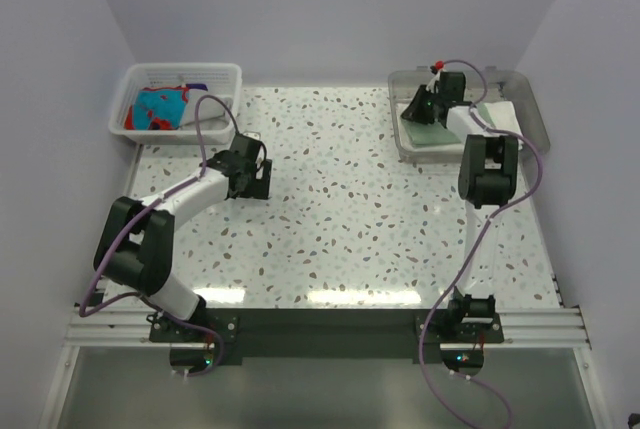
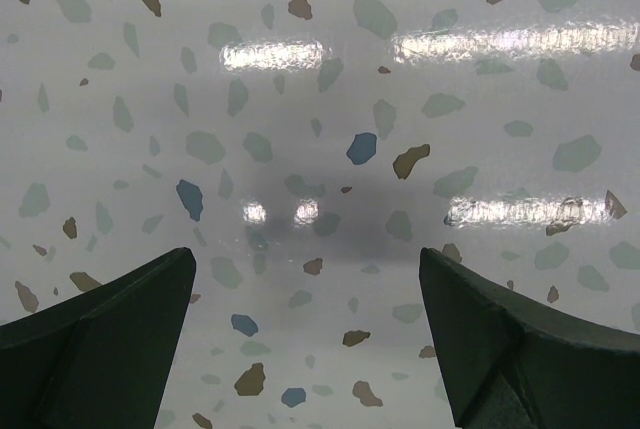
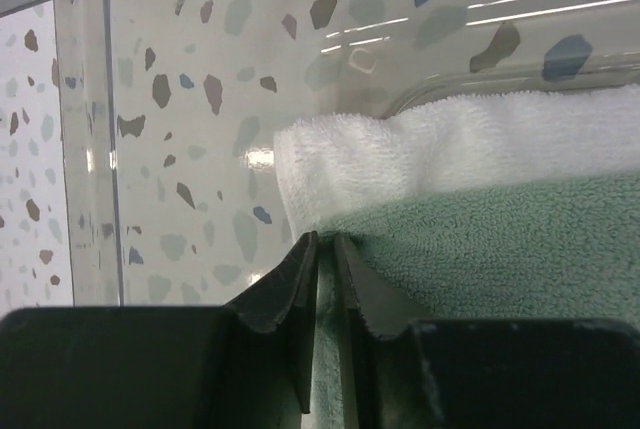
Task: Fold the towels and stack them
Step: Neatly place the folded towel into the bin
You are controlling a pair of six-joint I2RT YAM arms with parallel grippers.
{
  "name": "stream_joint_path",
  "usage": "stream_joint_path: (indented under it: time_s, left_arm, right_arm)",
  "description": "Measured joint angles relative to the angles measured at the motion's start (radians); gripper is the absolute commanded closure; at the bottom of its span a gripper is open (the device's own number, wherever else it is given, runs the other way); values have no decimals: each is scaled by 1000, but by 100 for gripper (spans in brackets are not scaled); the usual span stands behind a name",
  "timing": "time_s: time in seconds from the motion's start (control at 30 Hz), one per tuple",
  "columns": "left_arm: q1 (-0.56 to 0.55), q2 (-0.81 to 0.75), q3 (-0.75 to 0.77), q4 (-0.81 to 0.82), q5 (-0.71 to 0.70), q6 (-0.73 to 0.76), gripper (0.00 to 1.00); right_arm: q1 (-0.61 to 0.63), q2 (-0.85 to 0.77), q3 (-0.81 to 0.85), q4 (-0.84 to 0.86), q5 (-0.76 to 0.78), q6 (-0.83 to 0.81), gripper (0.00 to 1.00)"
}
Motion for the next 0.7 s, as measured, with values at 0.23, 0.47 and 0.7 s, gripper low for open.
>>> stream_joint_path:
  time_s: [0.23, 0.47, 0.7]
  left_arm:
    - [0, -16, 0, 0, 4, 0, 0]
    - [0, -66, 0, 6, 27, 0, 0]
    - [23, -88, 80, -26, 70, -15, 0]
  right_arm:
    - [2, 7, 52, 9, -64, 64, 55]
    - [2, -74, 24, -16, -40, 58, 40]
    - [4, -394, -93, -161, 48, -14, 29]
